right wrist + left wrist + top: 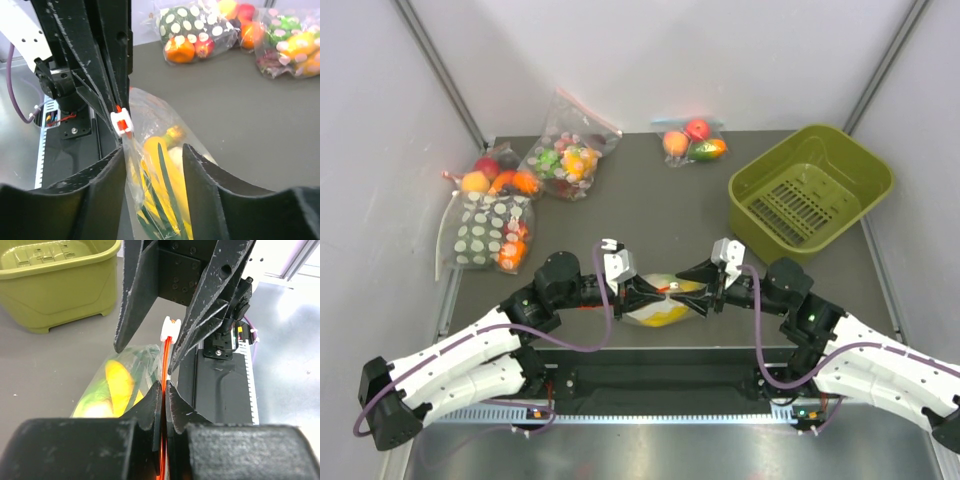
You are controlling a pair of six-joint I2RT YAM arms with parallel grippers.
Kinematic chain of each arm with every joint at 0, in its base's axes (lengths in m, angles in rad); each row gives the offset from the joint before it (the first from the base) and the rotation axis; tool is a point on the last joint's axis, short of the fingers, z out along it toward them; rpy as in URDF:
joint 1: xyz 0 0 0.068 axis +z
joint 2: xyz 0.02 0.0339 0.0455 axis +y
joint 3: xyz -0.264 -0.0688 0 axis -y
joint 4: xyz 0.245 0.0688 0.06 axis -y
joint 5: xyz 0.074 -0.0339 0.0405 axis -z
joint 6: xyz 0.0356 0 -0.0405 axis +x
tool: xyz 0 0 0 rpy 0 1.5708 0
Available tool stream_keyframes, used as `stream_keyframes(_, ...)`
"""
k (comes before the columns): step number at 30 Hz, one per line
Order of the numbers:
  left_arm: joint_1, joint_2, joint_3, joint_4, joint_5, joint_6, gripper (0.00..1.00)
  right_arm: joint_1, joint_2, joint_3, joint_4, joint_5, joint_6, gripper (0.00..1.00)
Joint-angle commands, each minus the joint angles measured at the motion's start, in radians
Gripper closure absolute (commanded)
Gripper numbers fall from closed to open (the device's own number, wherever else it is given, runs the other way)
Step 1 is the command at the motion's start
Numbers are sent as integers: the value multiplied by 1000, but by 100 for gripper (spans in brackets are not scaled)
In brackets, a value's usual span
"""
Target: Open the zip-top bag and remove the fake food
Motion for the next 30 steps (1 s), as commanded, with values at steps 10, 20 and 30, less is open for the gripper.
stream_keyframes(10,0,17,24,39,33,-5,91,-8,5,-19,132,-101,-12,100)
stream_keyframes(20,0,-12,70,27,-79,35,44,-7,-12,-34,124,-104,-10,100)
stream_keyframes(30,-24,65,151,13,-138,124,41,-8,49,12,77,-76,-4,100)
